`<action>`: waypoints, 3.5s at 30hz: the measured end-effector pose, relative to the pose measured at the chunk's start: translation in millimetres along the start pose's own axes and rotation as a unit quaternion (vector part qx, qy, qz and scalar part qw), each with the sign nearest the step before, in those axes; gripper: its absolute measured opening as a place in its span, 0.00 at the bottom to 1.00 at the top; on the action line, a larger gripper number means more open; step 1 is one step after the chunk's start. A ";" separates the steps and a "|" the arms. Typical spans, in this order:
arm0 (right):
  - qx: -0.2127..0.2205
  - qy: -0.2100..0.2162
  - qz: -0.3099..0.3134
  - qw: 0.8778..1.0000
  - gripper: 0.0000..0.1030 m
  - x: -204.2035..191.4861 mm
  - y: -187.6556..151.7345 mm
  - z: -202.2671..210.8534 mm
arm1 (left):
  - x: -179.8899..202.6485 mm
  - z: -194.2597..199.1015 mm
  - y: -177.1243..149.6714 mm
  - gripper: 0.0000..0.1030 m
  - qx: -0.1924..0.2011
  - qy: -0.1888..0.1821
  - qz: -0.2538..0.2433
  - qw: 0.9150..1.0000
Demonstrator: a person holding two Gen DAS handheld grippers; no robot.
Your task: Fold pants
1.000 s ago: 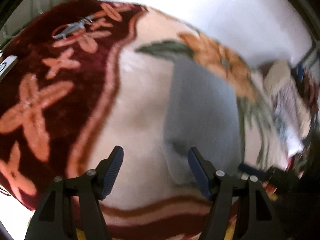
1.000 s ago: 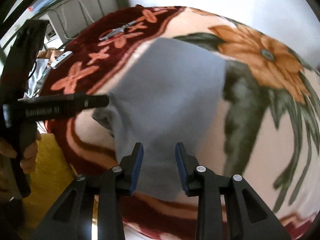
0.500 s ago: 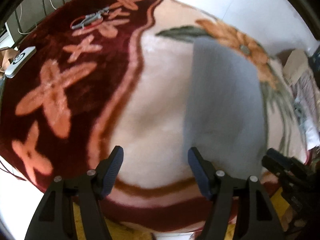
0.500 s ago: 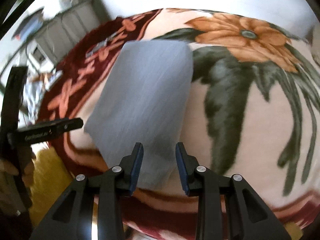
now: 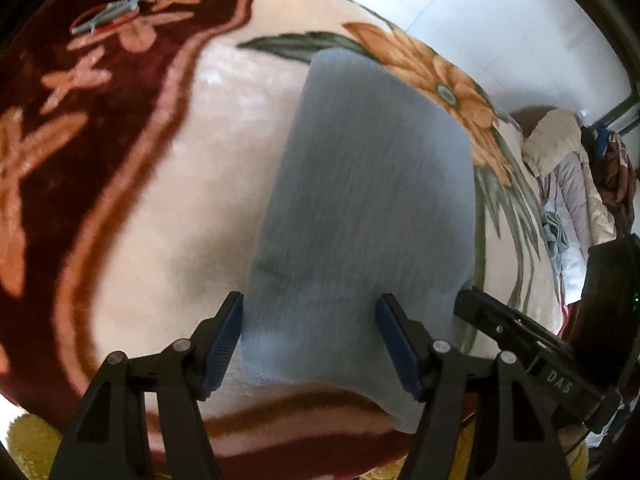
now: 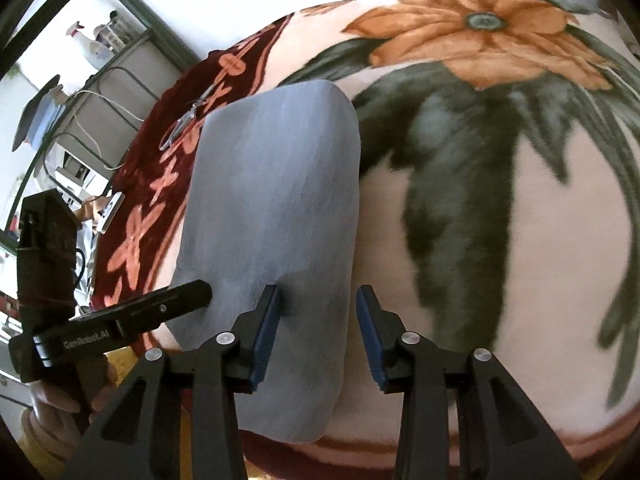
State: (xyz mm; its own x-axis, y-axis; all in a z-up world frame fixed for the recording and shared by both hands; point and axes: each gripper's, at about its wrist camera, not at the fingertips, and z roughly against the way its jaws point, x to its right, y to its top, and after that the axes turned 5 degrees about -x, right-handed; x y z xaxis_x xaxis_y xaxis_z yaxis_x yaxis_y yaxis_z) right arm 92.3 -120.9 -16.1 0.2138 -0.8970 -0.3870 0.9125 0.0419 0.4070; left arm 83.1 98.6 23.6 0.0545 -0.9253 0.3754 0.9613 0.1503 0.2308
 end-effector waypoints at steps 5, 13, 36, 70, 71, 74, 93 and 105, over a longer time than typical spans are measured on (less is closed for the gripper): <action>-0.013 0.012 -0.020 1.000 0.51 8.9 4.6 -9.8 | -1.6 -4.4 -0.2 0.69 0.001 -0.009 0.001 1.000; -0.019 0.033 -0.033 0.999 0.53 13.3 4.2 -14.7 | 5.3 -8.5 -5.3 0.67 -0.001 -0.026 -0.033 0.999; 0.118 -0.025 0.066 0.990 0.21 -2.7 28.6 46.4 | 61.7 11.1 1.8 0.29 0.101 -0.043 -0.112 0.988; 0.017 -0.071 0.021 0.997 0.27 45.7 -26.6 13.3 | 94.5 -37.4 -11.7 0.47 0.063 0.088 -0.168 0.980; 0.020 -0.070 0.020 0.997 0.27 47.4 -26.4 12.3 | 94.3 -38.5 -11.4 0.48 0.062 0.088 -0.167 0.980; 0.022 -0.072 0.016 0.997 0.27 44.4 -26.1 17.7 | 95.0 -34.9 -14.2 0.48 0.066 0.089 -0.166 0.980; 0.123 -0.157 0.058 0.978 0.44 -1.8 -67.0 83.8 | 126.0 9.3 -60.8 0.80 0.070 0.096 -0.148 0.982; 0.124 -0.156 0.056 0.978 0.44 8.5 -87.8 77.0 | 116.5 1.9 -78.2 0.85 0.060 0.125 -0.108 0.984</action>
State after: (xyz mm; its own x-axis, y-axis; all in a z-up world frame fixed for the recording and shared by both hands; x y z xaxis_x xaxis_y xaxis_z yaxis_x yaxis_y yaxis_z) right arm -12.9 -166.1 8.6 0.1559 -0.9851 -0.0729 0.7685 0.0746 0.6355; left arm 13.8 -20.2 51.0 -0.0677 -0.9948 0.0760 0.9196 -0.0326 0.3914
